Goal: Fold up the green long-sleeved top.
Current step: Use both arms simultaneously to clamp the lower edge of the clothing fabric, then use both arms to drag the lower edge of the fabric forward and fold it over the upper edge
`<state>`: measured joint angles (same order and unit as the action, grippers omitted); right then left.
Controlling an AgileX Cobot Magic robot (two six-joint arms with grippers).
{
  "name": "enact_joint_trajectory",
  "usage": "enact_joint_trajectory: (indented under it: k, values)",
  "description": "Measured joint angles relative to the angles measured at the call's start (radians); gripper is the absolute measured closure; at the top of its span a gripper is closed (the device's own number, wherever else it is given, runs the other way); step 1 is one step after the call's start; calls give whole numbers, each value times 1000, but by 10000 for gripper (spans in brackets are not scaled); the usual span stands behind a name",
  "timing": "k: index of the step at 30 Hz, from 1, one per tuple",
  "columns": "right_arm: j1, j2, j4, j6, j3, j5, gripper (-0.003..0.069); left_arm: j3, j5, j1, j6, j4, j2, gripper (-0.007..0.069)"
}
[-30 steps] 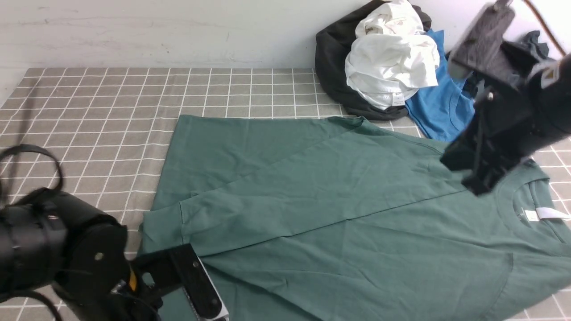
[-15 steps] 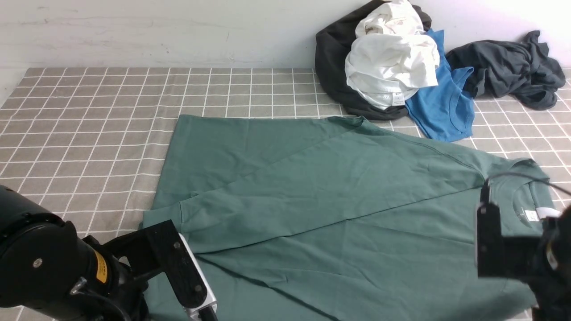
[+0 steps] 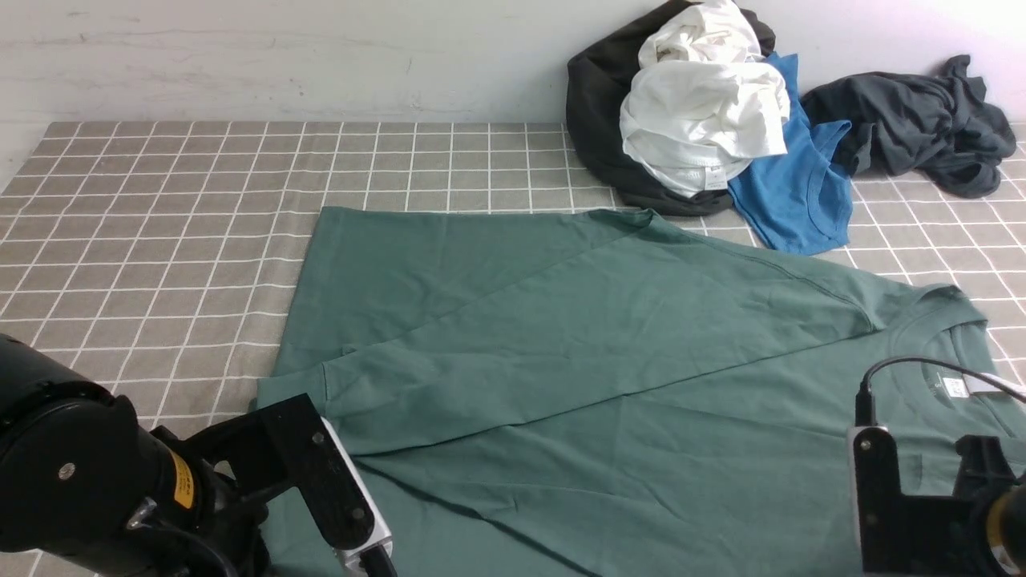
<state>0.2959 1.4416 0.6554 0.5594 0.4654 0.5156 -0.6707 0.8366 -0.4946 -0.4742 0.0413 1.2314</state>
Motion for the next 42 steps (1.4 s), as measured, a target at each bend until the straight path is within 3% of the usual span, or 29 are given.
enact_joint_trajectory:
  k: [4, 8, 14, 17, 20, 26, 28, 34, 42]
  values:
    - [0, -42, 25, -56, -2, 15, 661, 0, 0, 0, 7, 1, 0, 620]
    - [0, -54, 32, -99, -2, 6, 629, 0, -2, 0, 24, 0, 0, 620]
    - [0, -3, 88, -112, -2, -28, 403, 0, -3, 0, 33, 0, 0, 620]
    - [0, 17, 125, -121, -2, -53, 349, 0, -3, 0, 38, 0, 0, 620]
    - [0, 25, 145, -162, -2, -69, 396, 0, -4, 0, 40, 7, 0, 620]
    - [0, 31, 145, -271, -2, -104, 639, -8, 6, 0, 57, 37, 0, 620]
    - [0, 23, 143, -288, 3, -93, 653, -19, 18, 0, 74, 37, -2, 620]
    - [0, -39, 109, -416, 168, 100, 662, -204, 56, 55, 308, -4, -5, 620]
    - [-2, 138, 73, -433, 497, 118, 662, -488, -71, 242, 347, -10, 226, 620]
